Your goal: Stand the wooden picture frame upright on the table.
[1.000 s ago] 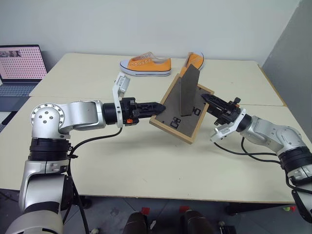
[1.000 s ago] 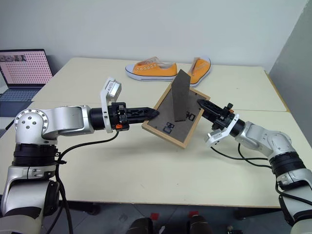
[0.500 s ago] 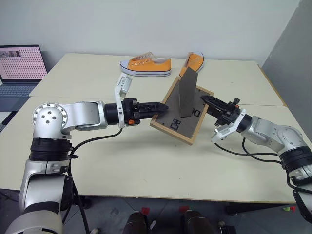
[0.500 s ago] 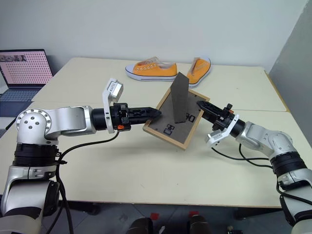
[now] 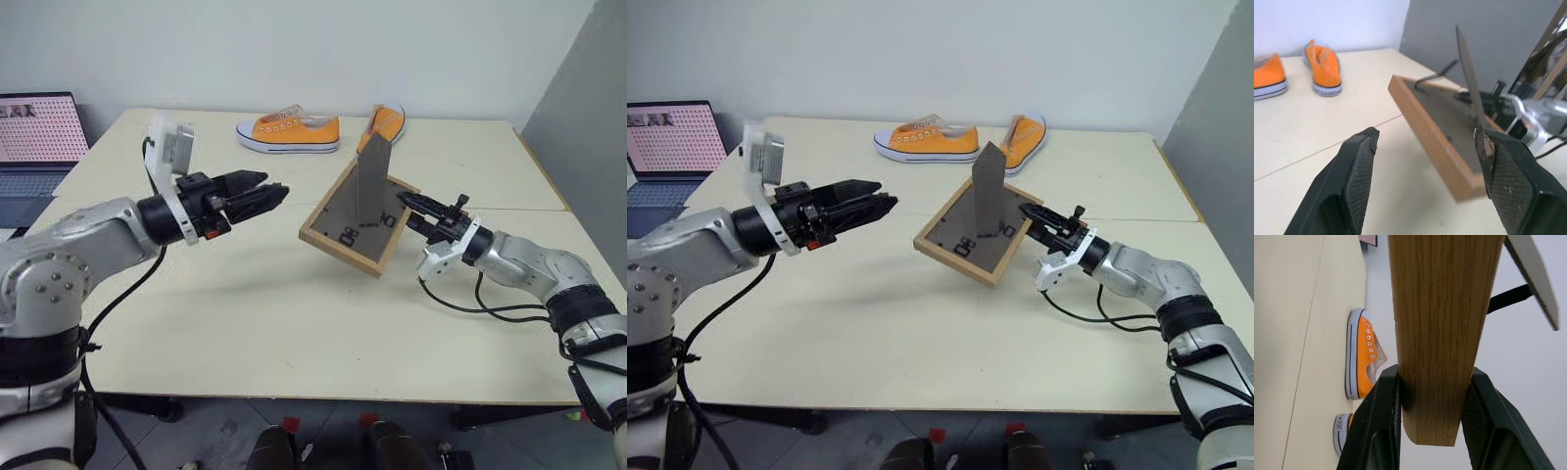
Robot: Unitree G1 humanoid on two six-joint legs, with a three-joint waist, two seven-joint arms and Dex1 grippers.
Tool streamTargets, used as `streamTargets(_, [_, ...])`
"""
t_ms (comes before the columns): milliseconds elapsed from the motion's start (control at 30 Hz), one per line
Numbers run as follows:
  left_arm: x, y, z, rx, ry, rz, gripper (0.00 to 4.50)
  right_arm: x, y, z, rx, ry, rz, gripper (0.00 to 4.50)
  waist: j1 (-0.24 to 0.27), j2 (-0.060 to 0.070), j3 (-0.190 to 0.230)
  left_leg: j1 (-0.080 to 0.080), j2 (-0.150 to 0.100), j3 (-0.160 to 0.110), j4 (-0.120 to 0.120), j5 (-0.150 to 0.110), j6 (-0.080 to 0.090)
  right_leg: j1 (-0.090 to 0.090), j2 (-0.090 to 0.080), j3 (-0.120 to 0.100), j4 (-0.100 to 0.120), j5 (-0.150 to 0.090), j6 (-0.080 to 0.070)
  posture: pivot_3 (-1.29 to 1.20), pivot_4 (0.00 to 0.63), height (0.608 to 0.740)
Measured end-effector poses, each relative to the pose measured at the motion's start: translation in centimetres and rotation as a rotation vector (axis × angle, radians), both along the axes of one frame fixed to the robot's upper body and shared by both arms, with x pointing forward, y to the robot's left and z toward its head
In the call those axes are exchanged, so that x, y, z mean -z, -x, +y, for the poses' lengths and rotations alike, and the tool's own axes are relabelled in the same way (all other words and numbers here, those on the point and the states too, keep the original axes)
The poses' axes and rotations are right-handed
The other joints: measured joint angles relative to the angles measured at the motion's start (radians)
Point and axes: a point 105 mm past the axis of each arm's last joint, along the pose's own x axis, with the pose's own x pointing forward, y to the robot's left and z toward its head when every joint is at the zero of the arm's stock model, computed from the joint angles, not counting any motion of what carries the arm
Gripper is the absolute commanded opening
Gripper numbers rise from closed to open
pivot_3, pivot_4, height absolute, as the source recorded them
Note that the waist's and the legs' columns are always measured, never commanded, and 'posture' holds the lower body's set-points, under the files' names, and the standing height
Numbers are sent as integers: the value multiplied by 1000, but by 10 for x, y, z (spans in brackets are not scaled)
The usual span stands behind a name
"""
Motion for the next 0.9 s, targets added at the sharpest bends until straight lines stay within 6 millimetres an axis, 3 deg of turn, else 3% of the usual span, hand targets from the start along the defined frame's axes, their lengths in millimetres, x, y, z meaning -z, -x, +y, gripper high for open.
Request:
streamTargets(100, [11, 19, 17, -71, -21, -8, 3343, 5, -3, 31, -93, -130, 212, 1250, -17, -1, 0, 0, 1, -1, -1, 0, 0, 1, 0, -1, 0, 0, 0, 0, 150, 740])
streamTargets(267, [20, 39, 27, -119, -76, -12, 3343, 10, -1, 70, -243, -269, 553, 1250, -18, 0, 1, 5, 1, -5, -1, 0, 0, 8, 0, -5, -1, 0, -1, 0, 150, 740])
streamTargets(300, [22, 46, 33, -150, -90, -13, 3343, 12, 0, 82, -306, -310, 705, 1250, -16, 0, 1, 5, 2, -6, -1, 0, 0, 9, 0, -7, -2, 0, -1, 0, 150, 740])
streamTargets(400, [22, 52, 38, -185, -104, -20, 3343, 13, 4, 93, -405, -369, 915, 1250, 0, 1, 2, 6, 1, -11, -1, 0, 0, 13, -1, -13, -4, -1, -2, 0, 150, 740])
streamTargets(533, [28, 64, 46, -229, -136, 5, 3343, 23, 17, 97, -501, -379, 1143, 1250, 15, 1, 2, 6, 2, -12, -1, 0, 0, 13, -1, -16, -4, -2, -4, 0, 150, 740])
streamTargets(700, [30, 75, 54, -259, -159, 22, 3343, 68, 31, 94, -477, -378, 1400, 1250, 17, 3, 2, 6, 2, -13, -2, 0, 0, 12, 0, -17, -3, -4, -6, 0, 150, 740])
streamTargets(900, [29, 79, 50, -235, -181, 37, 3343, 79, 33, 86, -444, -473, 1514, 1250, 15, 3, 3, 6, 3, -13, -3, 0, 0, 12, 1, -17, -3, -4, -6, 0, 150, 740])
